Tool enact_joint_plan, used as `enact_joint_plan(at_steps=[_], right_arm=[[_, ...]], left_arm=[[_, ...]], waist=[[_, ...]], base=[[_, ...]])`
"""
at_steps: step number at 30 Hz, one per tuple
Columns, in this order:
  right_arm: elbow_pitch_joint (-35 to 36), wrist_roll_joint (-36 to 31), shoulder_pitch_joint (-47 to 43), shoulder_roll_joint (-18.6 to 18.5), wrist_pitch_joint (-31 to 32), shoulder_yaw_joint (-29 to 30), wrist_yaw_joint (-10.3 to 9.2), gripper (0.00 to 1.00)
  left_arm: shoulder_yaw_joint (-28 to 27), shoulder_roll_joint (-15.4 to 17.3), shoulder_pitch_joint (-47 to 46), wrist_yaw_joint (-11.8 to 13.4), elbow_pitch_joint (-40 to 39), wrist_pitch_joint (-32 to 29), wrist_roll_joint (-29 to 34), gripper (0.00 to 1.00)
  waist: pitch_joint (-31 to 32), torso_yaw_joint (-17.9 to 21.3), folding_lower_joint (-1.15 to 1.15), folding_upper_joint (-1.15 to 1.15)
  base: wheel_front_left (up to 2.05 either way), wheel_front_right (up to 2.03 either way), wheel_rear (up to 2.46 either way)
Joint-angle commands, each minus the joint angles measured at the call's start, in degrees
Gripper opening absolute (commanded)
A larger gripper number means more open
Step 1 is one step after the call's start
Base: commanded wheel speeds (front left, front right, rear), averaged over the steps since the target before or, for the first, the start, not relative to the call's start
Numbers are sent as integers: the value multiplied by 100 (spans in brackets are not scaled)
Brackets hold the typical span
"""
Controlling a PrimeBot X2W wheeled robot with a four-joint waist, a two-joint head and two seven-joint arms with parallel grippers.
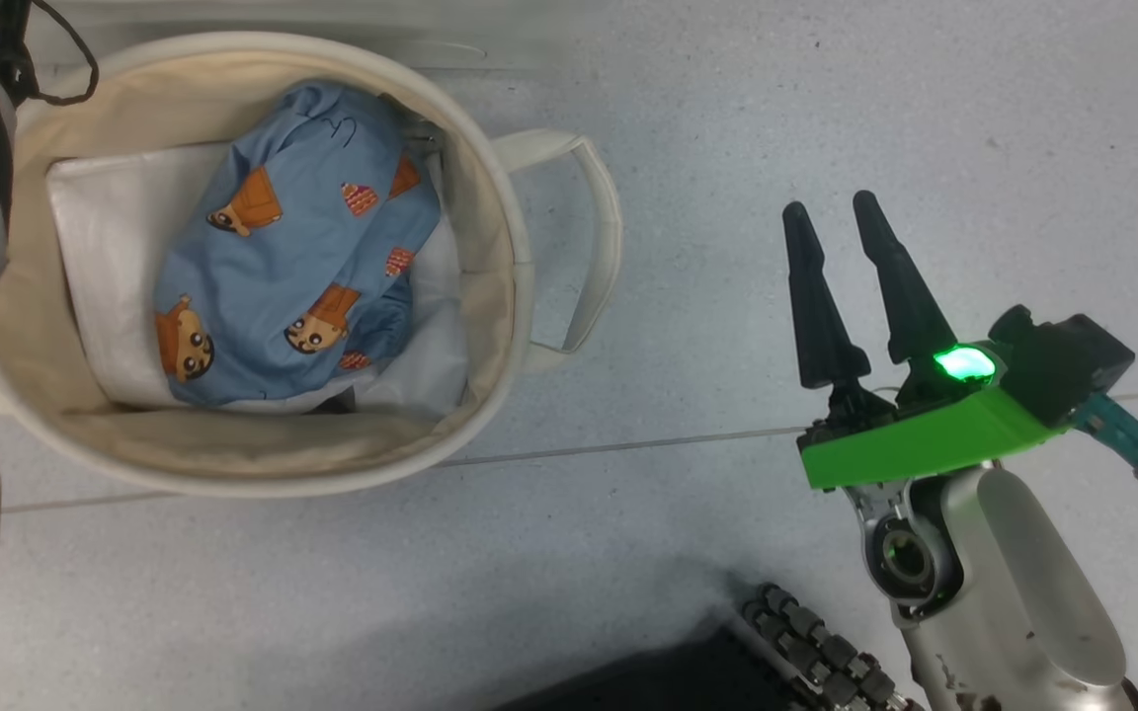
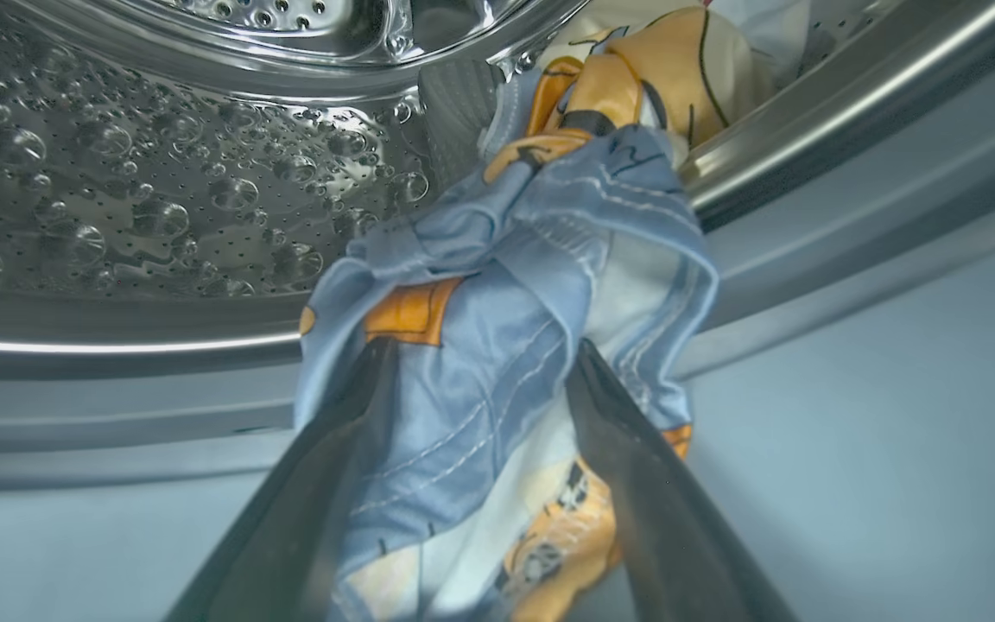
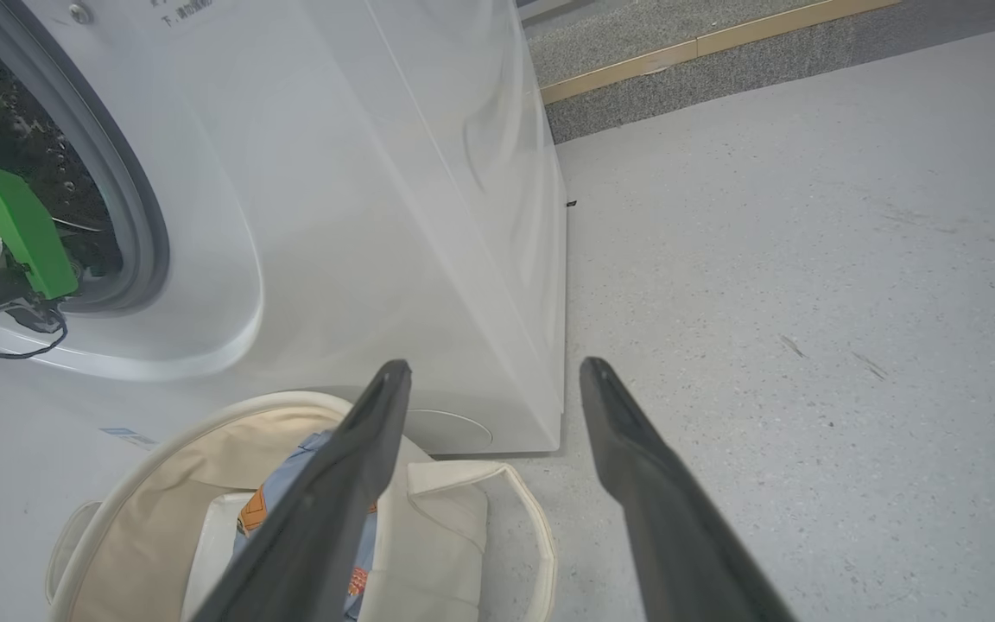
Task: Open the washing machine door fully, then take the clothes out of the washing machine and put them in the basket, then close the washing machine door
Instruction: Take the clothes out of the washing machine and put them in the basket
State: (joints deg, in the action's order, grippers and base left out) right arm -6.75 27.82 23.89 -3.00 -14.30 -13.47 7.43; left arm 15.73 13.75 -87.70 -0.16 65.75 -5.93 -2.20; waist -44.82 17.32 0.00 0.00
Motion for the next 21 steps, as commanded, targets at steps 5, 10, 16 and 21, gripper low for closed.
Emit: enact_joint_plan(at_steps=[5, 10, 16, 21], right_arm=[[215, 144, -32, 13, -70, -127, 6, 100], [197, 104, -35, 13, -70, -141, 6, 100], [202, 37, -29, 13, -70, -93, 6, 100], [172, -21, -54, 13, -70, -115, 6, 100]], left_arm=[[93, 268, -182, 271, 293, -41, 105, 0], [194, 249, -256, 271, 382, 141, 128, 0], [243, 182, -316, 331, 431, 464, 88, 0], [209, 120, -270, 398, 395, 992, -22, 0]], waist=[[-40, 83, 0, 0], [-17, 71, 0, 0], [56, -2, 0, 0], [204, -84, 0, 0]], base=[[0, 0, 0], [0, 0, 0], [0, 0, 0], [0, 0, 0]])
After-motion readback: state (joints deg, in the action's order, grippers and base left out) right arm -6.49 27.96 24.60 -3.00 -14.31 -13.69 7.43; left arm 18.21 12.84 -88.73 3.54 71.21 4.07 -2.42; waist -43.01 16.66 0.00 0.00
